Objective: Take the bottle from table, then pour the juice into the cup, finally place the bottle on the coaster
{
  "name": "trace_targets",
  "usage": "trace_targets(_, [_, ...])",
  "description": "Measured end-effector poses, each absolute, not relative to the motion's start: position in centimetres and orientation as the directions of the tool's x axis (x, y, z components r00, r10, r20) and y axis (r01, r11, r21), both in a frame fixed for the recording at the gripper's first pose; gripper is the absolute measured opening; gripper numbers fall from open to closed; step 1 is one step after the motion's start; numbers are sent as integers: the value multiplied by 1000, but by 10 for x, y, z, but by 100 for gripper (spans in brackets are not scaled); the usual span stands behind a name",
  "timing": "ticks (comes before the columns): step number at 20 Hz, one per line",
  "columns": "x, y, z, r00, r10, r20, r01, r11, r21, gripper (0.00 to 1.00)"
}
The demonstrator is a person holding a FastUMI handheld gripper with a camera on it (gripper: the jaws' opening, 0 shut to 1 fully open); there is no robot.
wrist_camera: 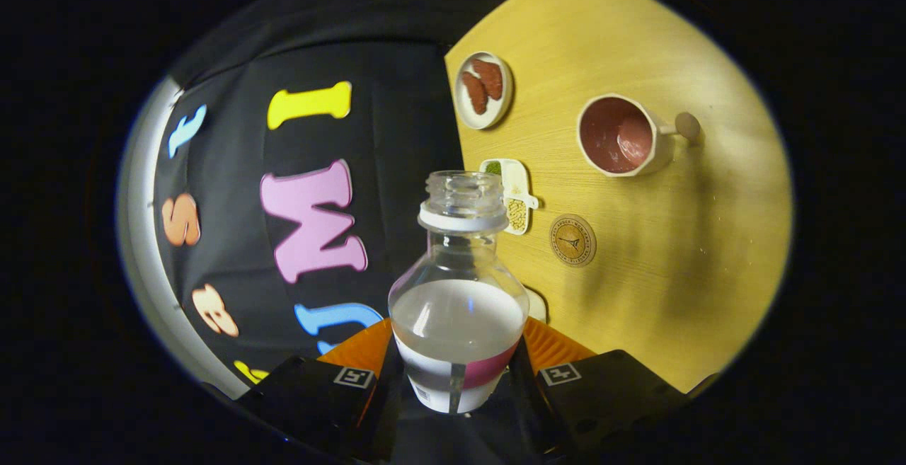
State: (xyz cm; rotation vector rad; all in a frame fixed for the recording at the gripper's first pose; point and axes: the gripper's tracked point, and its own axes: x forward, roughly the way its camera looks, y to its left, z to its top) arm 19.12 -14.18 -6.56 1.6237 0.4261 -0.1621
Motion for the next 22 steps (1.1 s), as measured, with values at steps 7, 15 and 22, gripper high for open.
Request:
trace_targets(7, [144, -107, -72, 945, 120, -305, 197, 536, 821, 70])
trace_targets(15, [170, -121, -149, 969, -50, -241, 134, 930, 342, 70])
trace_targets(22, [240, -120, -170, 975, -153, -163, 169, 981, 95, 70])
